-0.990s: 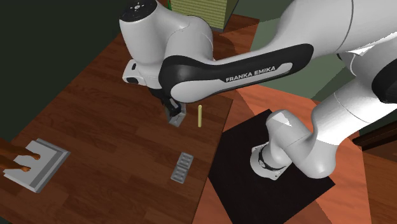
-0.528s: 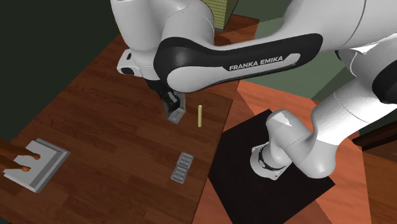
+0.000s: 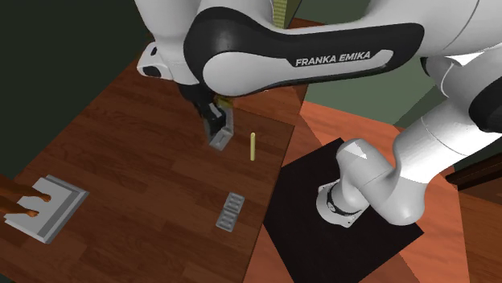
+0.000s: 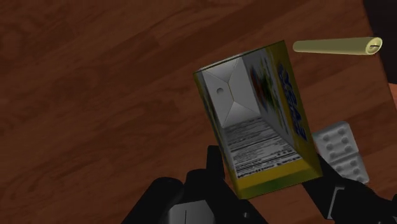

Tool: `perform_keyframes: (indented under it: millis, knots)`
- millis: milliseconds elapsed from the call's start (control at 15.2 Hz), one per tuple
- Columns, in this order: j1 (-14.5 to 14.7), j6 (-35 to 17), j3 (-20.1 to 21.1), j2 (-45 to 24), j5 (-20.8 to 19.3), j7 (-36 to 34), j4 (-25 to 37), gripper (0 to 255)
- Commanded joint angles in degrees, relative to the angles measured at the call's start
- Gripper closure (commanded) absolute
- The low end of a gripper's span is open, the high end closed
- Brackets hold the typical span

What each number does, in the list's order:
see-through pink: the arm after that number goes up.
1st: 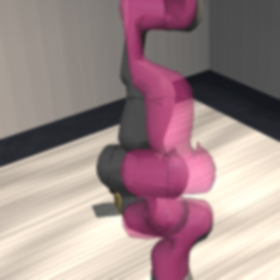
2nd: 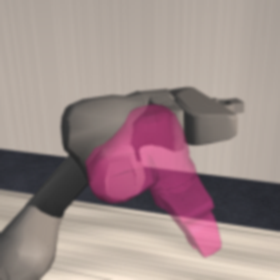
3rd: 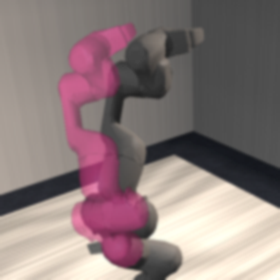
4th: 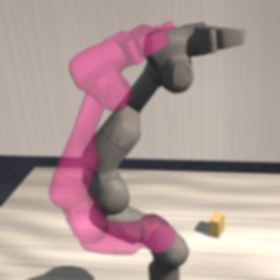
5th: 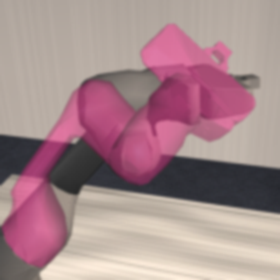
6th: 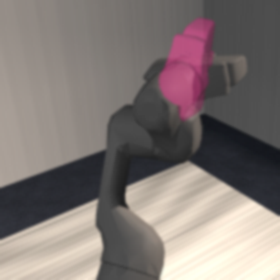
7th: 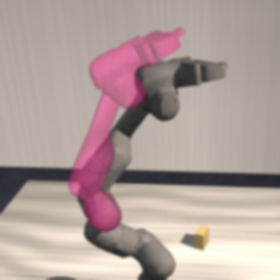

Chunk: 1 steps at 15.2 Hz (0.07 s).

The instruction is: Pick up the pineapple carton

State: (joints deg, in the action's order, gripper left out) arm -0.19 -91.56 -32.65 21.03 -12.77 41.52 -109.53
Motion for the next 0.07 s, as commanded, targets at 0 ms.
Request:
perform_keyframes:
  millis: [0]
  knots:
    - [0.04,0.41,0.06,-0.06,0.06,0.01,0.46,255]
